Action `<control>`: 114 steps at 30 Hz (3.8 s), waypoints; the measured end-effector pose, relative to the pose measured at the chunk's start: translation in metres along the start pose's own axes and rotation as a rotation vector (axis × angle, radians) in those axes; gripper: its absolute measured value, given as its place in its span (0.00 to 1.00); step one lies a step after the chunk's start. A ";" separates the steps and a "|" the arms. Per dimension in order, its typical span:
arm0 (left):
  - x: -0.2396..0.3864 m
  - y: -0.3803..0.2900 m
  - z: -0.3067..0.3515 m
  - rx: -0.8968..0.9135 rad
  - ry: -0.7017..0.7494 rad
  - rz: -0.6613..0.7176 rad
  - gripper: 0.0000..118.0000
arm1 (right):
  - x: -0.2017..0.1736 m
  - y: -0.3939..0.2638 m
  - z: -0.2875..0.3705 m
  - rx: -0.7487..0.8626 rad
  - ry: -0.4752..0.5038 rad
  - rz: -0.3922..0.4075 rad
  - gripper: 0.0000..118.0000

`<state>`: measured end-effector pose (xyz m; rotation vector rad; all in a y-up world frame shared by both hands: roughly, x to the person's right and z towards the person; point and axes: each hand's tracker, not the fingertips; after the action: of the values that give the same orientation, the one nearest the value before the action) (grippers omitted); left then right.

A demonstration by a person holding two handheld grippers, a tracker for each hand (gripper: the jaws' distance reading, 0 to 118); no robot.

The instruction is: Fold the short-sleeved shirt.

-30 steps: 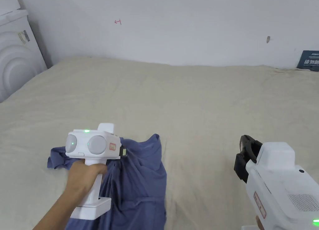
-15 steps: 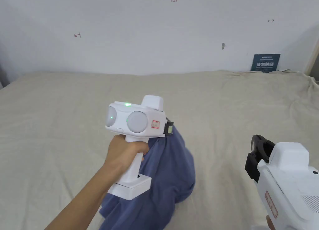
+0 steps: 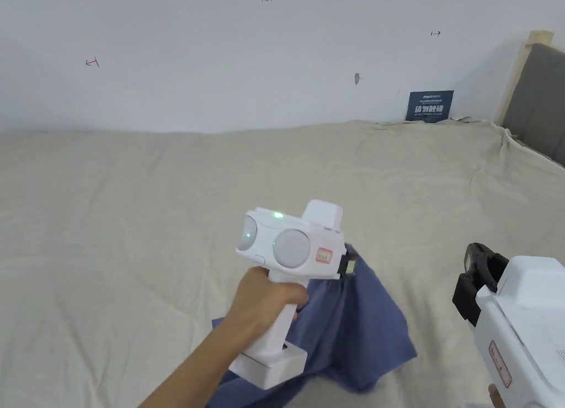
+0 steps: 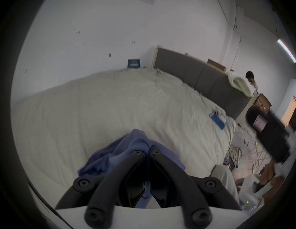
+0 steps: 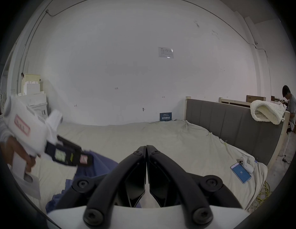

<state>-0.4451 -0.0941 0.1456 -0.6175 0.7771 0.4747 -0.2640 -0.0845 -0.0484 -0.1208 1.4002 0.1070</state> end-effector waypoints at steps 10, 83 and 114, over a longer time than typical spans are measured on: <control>-0.014 -0.075 -0.074 -0.280 0.080 0.003 0.00 | 0.000 -0.008 0.001 -0.020 0.006 -0.001 0.00; -0.079 -0.158 0.163 0.676 0.739 0.100 0.00 | -0.020 0.003 0.019 0.058 0.065 0.004 0.00; -0.098 -0.244 0.054 -0.281 0.440 0.360 0.83 | -0.029 -0.010 0.009 -0.001 0.102 0.012 0.00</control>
<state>-0.3330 -0.2517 0.3311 -0.8636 1.2631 0.8019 -0.2583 -0.0929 -0.0184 -0.1204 1.5025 0.1131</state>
